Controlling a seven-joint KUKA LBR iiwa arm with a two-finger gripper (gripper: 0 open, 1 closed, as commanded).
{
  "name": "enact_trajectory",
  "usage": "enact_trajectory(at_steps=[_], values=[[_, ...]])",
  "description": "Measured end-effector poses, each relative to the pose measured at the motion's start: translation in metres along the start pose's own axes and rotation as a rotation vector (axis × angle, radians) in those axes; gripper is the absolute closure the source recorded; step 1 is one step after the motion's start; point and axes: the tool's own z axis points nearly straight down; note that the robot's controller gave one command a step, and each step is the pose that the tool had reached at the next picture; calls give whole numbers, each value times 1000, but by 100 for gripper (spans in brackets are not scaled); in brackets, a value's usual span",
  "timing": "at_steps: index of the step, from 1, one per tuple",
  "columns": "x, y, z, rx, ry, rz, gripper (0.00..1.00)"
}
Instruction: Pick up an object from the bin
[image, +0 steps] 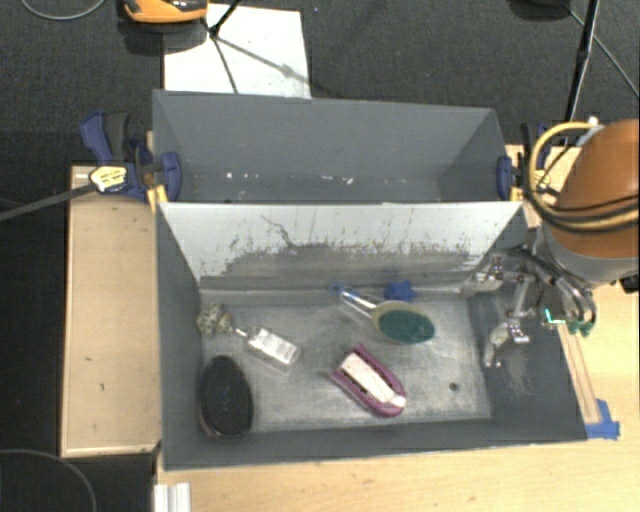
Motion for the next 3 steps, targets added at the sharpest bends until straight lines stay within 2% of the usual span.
enact_trajectory(at_steps=[1,2,3], values=[[-73,48,137,4,-24,-22,0],[-73,45,129,-3,-13,457,0],[-79,47,124,-1,-11,624,0]])
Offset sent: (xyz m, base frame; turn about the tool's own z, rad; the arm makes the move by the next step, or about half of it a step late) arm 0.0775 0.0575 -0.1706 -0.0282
